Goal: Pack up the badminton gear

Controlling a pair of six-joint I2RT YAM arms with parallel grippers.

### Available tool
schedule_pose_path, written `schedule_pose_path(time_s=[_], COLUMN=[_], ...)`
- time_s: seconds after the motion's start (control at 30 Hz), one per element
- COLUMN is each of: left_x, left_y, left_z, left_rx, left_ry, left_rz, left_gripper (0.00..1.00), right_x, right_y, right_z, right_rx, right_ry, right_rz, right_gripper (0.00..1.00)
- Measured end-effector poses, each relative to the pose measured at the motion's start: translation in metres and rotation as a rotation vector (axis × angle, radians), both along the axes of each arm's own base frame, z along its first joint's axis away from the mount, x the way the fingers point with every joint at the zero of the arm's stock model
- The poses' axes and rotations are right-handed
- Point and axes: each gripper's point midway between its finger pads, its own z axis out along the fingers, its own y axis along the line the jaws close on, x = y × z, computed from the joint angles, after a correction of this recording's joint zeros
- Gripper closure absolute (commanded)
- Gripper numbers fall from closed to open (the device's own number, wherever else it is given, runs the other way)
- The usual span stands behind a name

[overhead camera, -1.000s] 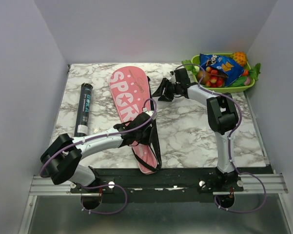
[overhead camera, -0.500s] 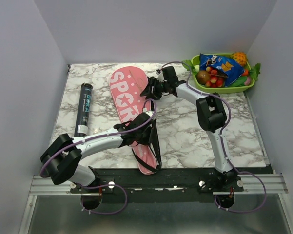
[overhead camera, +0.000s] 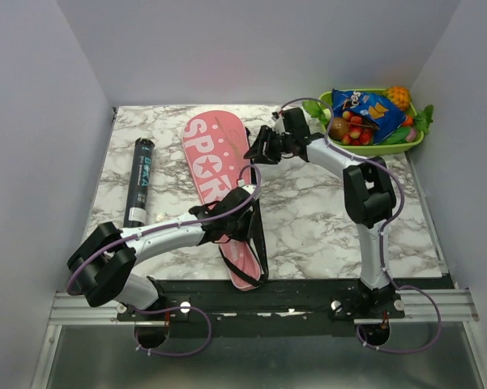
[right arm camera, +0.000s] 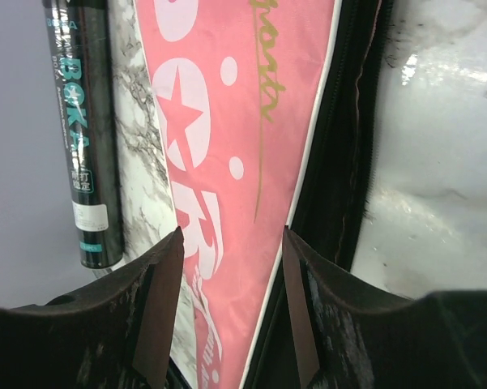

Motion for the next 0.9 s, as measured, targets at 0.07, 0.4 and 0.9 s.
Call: schedule_pose_path(time_s=[0.07,0.4,0.9], left_x=[0.000,0.000,0.000], left_y=[0.000,0.000,-0.001], left_z=[0.000,-0.002,-0.001], left_rx=[0.000,0.005,0.002], left_ry=[-0.001,0.000,0.000], left_rz=[-0.001,-0.005,-0.011], left_gripper=[1.00,1.00,1.00], right_x=[-0.002,-0.008,-0.006], right_y=[-0.006,-0.011,0.020], right_z=[0.007,-0.006,-0.035], right_rx=[-0.004,-0.003,0.038], right_ry=[-0.015,0.020,0.104], right_rz=[-0.004,0.005,0.053], right_gripper=[0.40,0.40,0.81])
